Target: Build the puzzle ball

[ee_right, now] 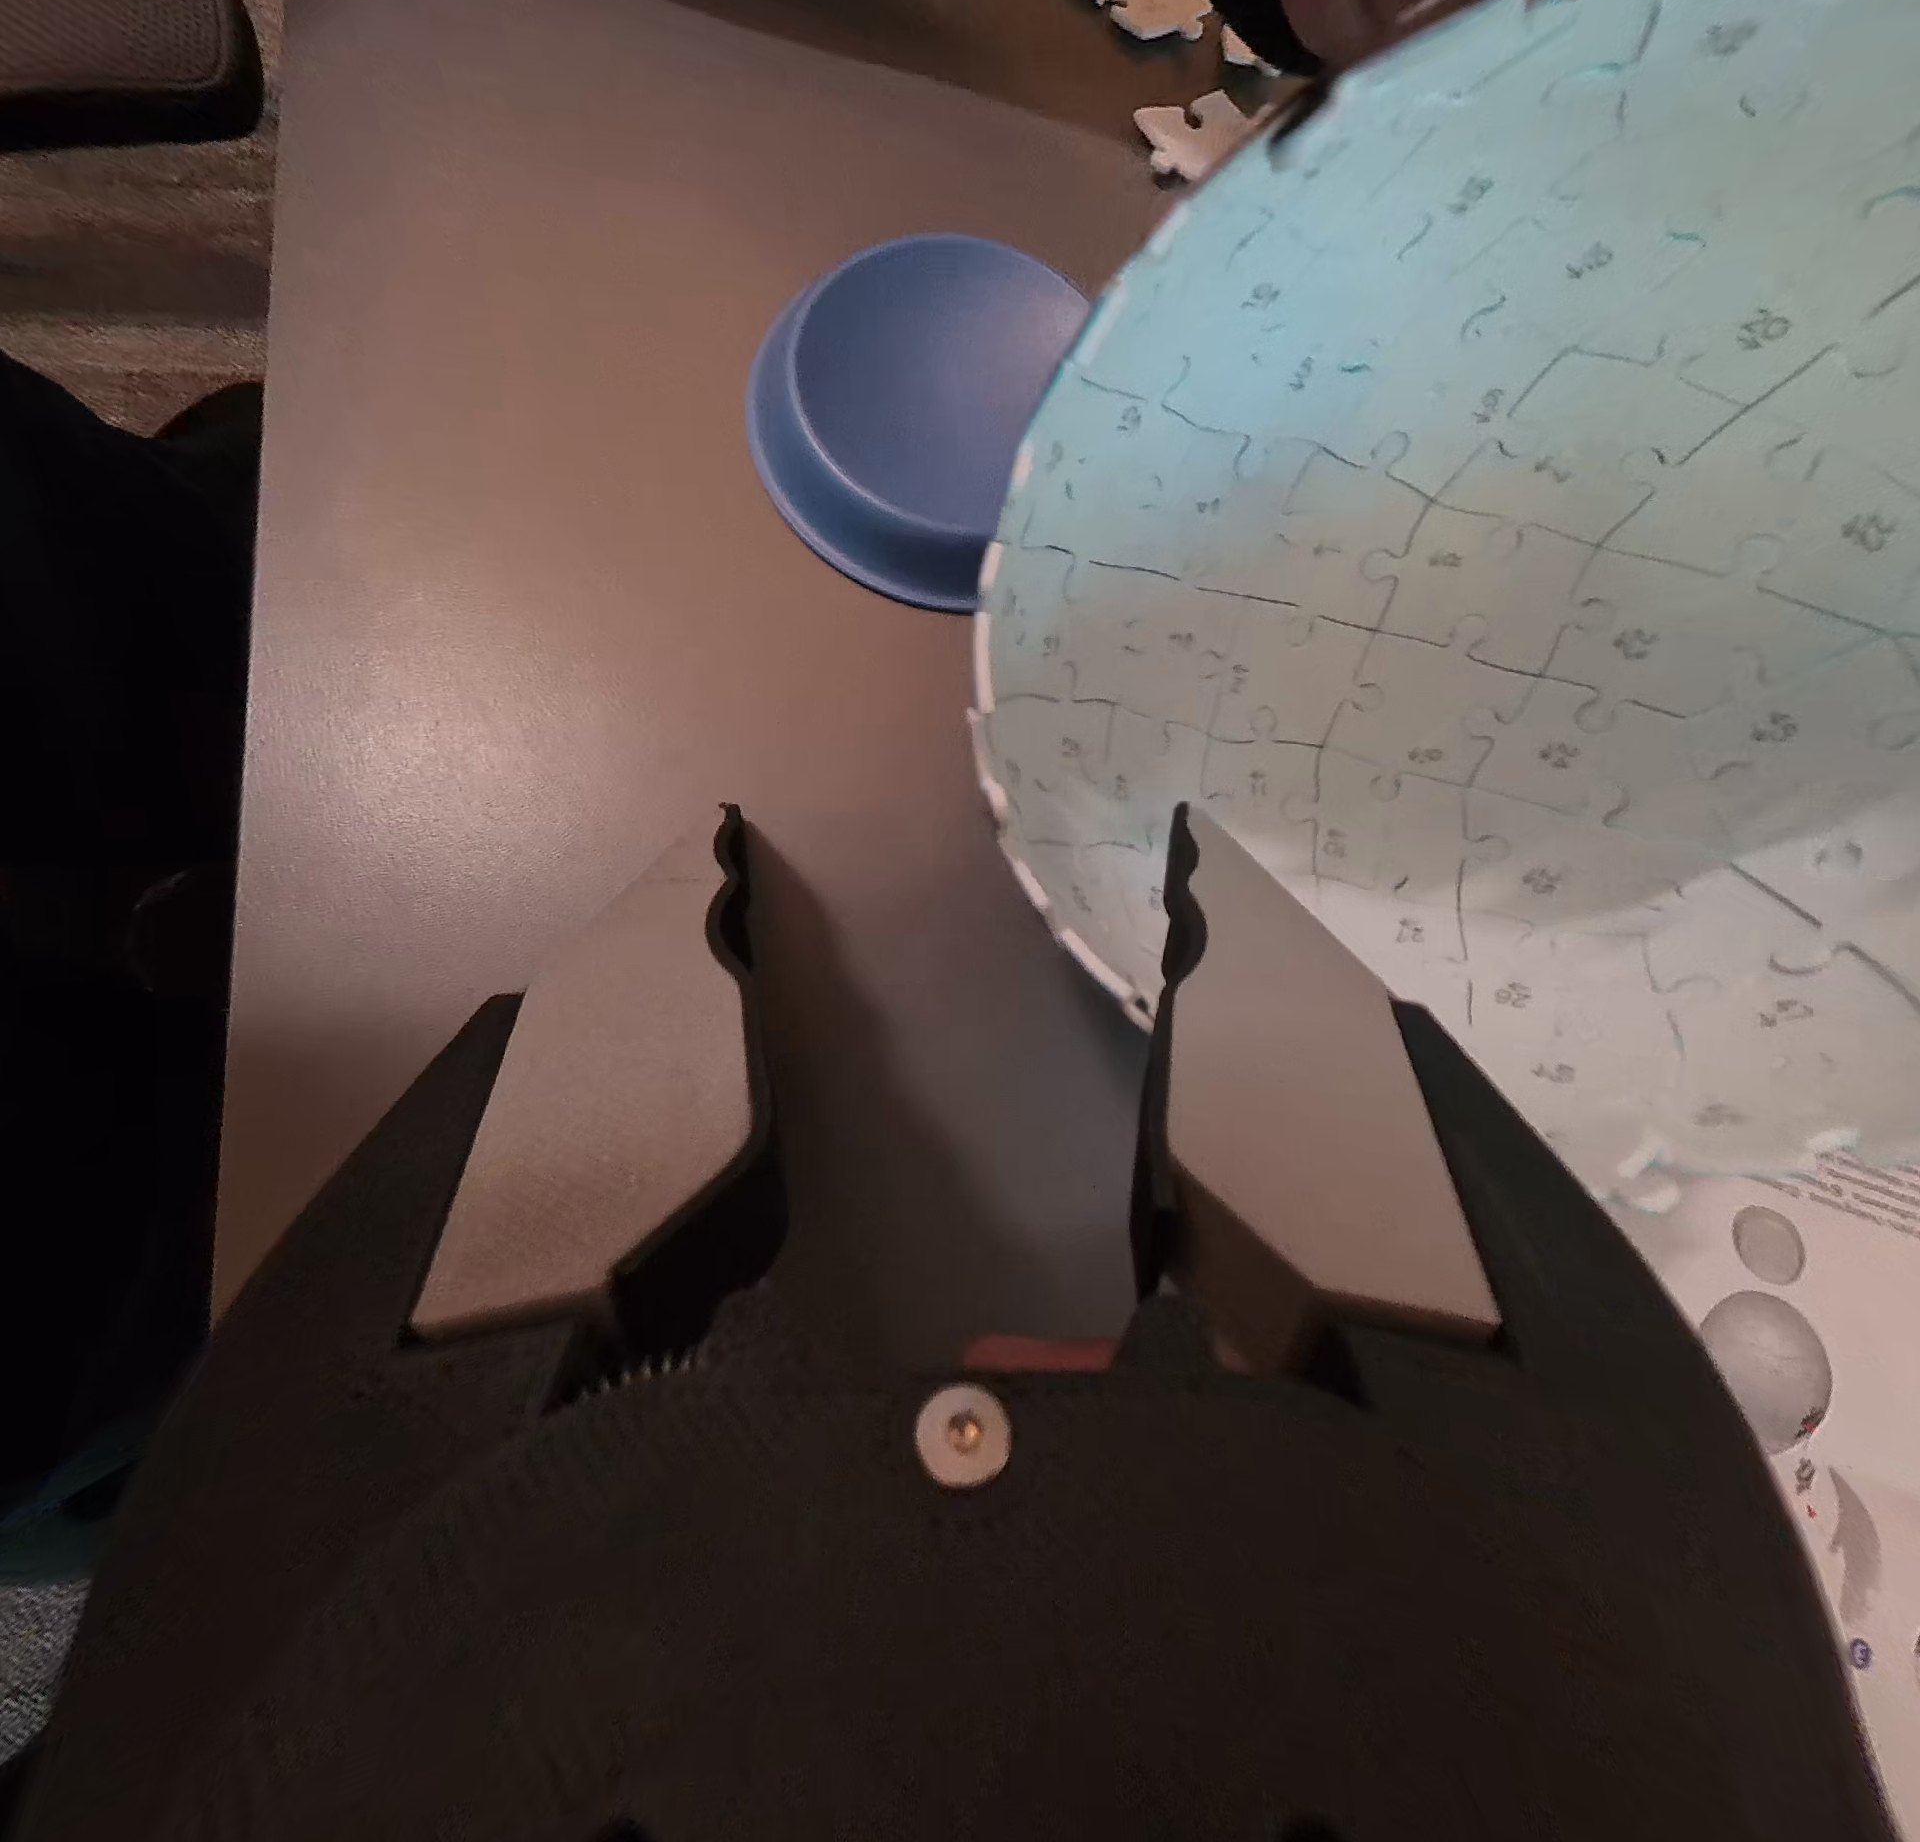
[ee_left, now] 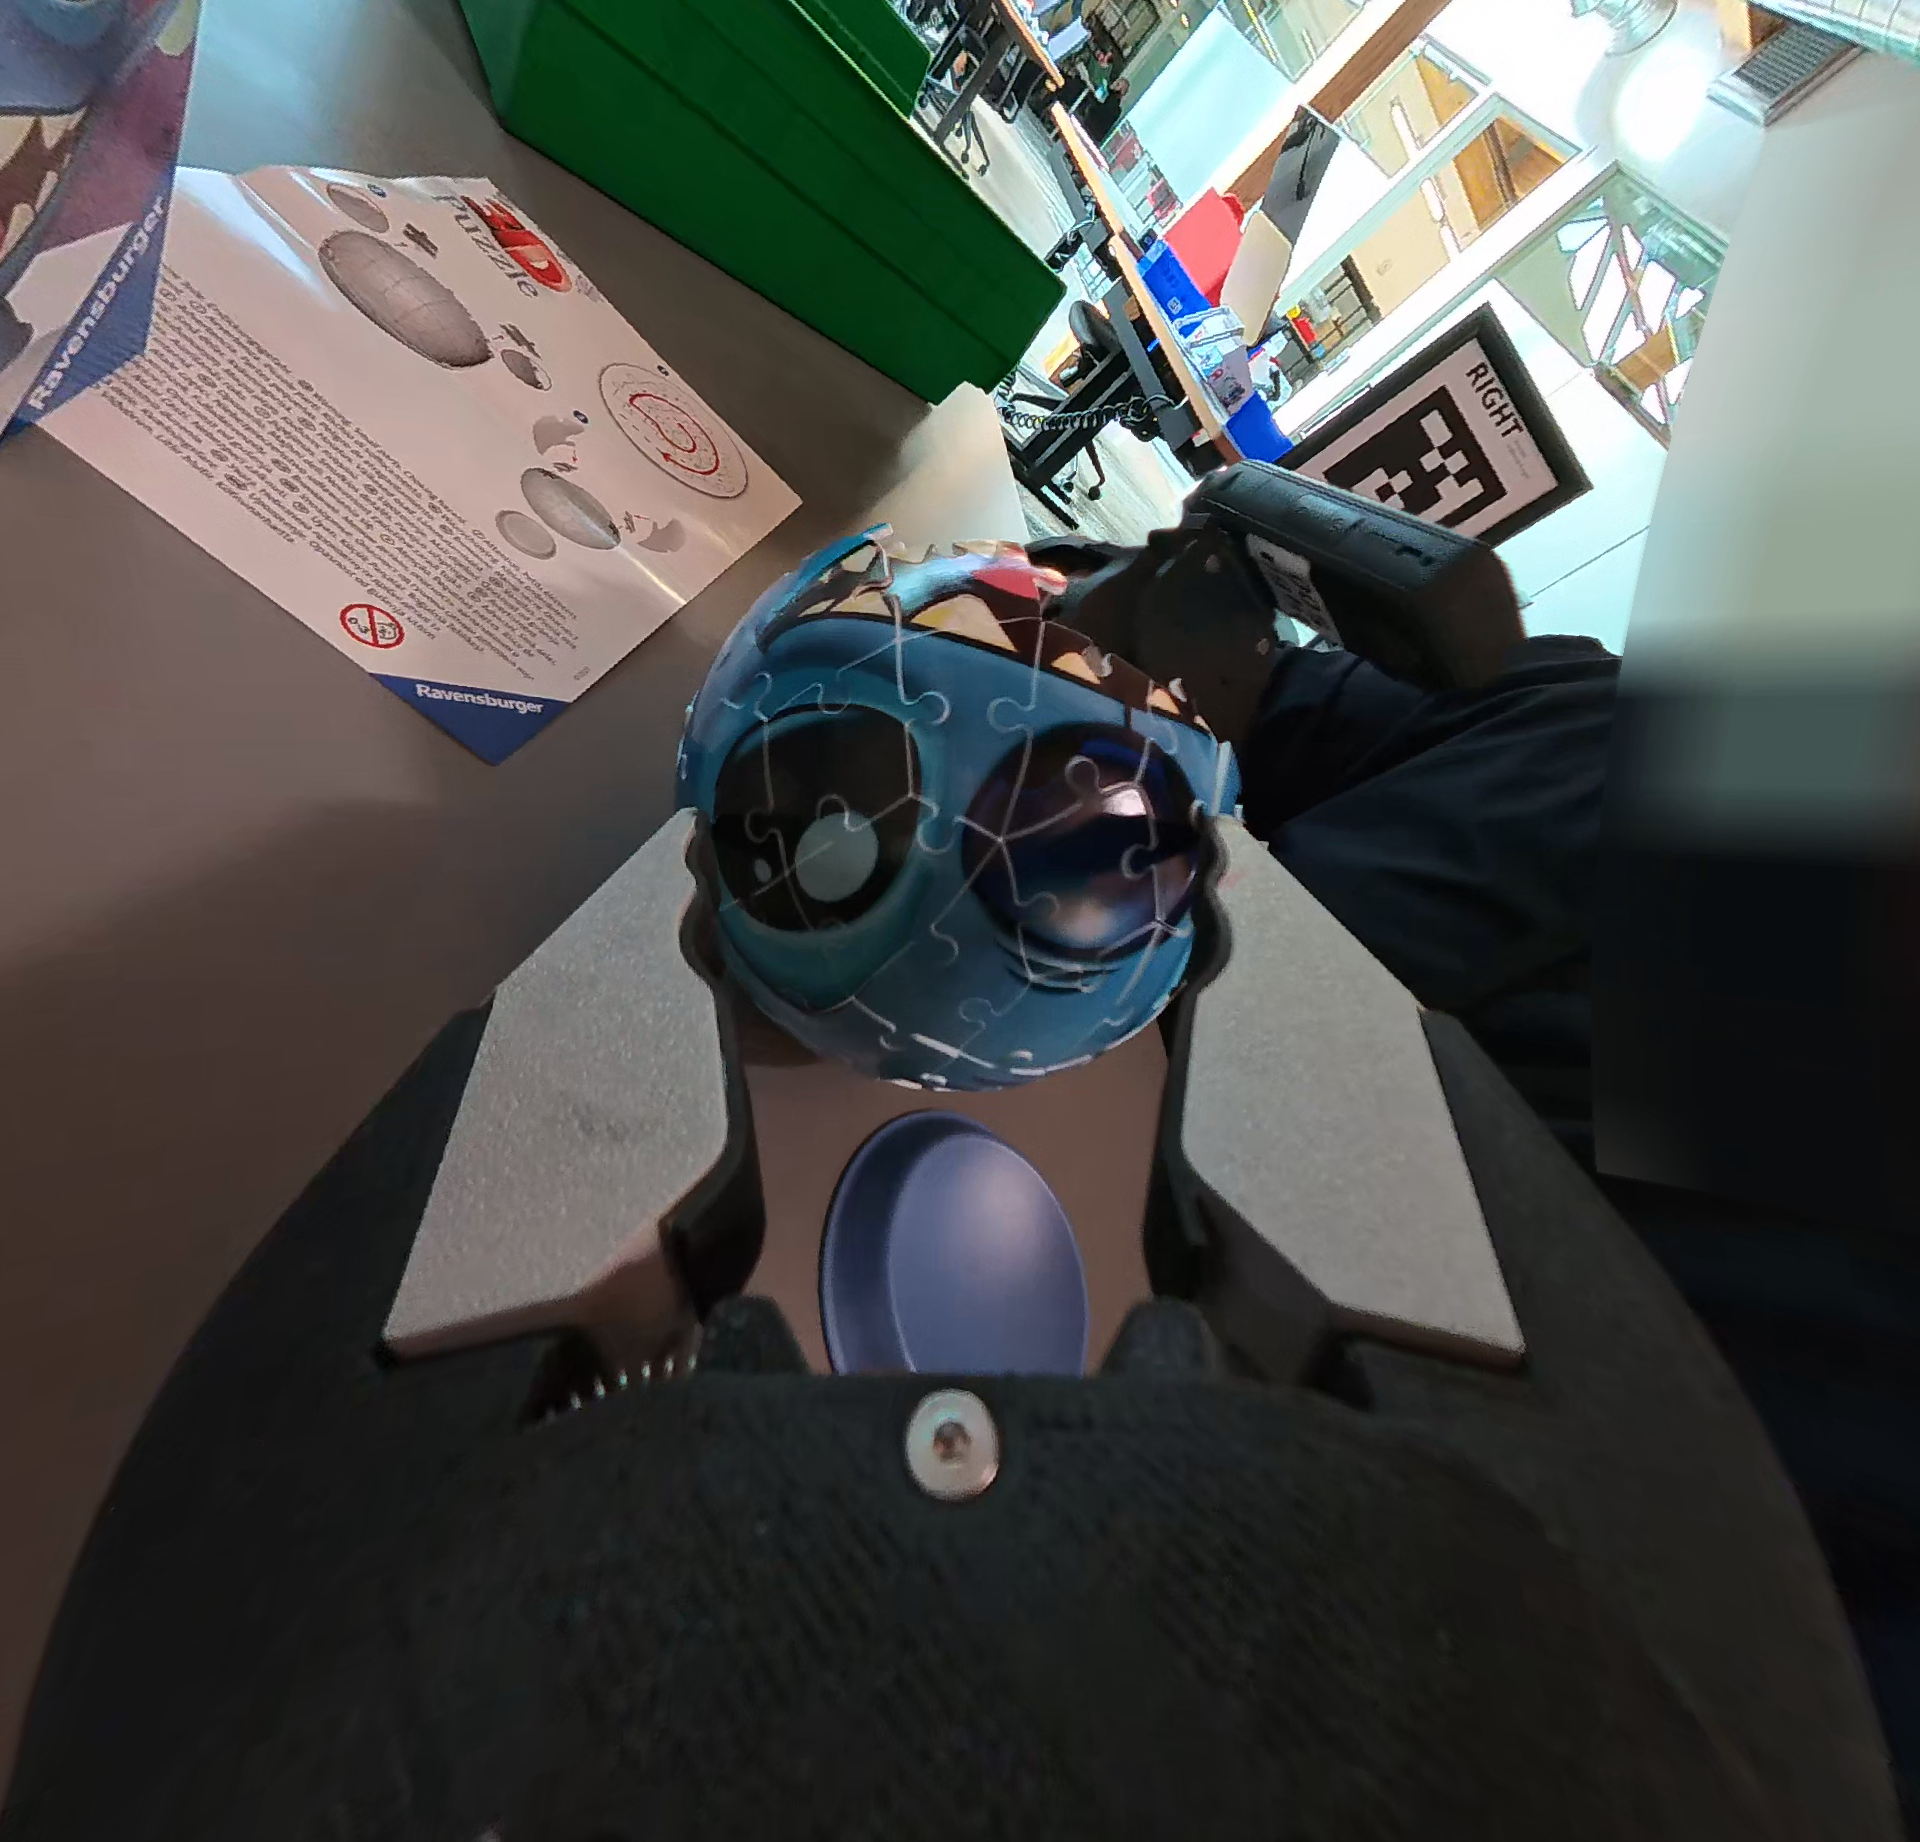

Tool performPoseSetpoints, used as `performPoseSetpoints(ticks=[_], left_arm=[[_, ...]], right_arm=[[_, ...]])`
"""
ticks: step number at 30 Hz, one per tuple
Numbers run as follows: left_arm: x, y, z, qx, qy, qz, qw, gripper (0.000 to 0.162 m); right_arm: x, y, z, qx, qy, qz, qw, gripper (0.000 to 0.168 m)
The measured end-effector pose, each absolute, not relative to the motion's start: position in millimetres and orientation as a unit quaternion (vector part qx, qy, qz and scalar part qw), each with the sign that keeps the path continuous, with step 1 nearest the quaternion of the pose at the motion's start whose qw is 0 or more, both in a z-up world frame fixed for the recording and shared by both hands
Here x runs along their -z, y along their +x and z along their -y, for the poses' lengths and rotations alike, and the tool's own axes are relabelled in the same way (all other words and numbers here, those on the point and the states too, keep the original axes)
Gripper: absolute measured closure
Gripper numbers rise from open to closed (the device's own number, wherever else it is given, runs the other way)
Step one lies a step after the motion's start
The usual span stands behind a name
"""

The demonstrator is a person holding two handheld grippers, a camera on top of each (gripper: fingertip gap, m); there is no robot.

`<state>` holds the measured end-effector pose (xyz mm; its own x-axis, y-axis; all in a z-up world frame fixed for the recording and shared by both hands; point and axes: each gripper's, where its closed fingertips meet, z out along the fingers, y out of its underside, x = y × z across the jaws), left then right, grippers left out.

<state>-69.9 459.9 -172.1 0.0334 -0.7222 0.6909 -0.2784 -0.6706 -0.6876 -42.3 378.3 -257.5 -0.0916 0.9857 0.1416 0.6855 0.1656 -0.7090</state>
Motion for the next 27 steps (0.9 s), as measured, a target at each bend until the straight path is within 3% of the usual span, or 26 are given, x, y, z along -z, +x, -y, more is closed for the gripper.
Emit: performPoseSetpoints(ticks=[1,12,14,23,27], left_arm=[[172.0,-69.5,-459.6,0.594,-0.694,-0.361,0.187,0.073],[170.8,-63.9,-454.5,0.584,-0.693,-0.378,0.19,0.073],[170.5,-62.8,-453.6,0.582,-0.693,-0.382,0.191,0.074],[170.3,-60.0,-452.8,0.583,-0.692,-0.381,0.192,0.073],[168.7,-60.5,-449.2,0.582,-0.688,-0.388,0.194,0.073]], right_arm=[[256.8,-41.0,-378.5,-0.236,-0.599,0.699,0.312,0.089],[213.7,30.0,-399.7,-0.212,-0.634,0.651,0.359,0.093],[208.0,45.1,-407.8,-0.222,-0.649,0.629,0.366,0.1],[179.5,36.9,-435.7,-0.29,-0.687,0.537,0.395,0.103],[189.9,53.0,-469.3,-0.211,-0.723,0.523,0.399,0.109]])
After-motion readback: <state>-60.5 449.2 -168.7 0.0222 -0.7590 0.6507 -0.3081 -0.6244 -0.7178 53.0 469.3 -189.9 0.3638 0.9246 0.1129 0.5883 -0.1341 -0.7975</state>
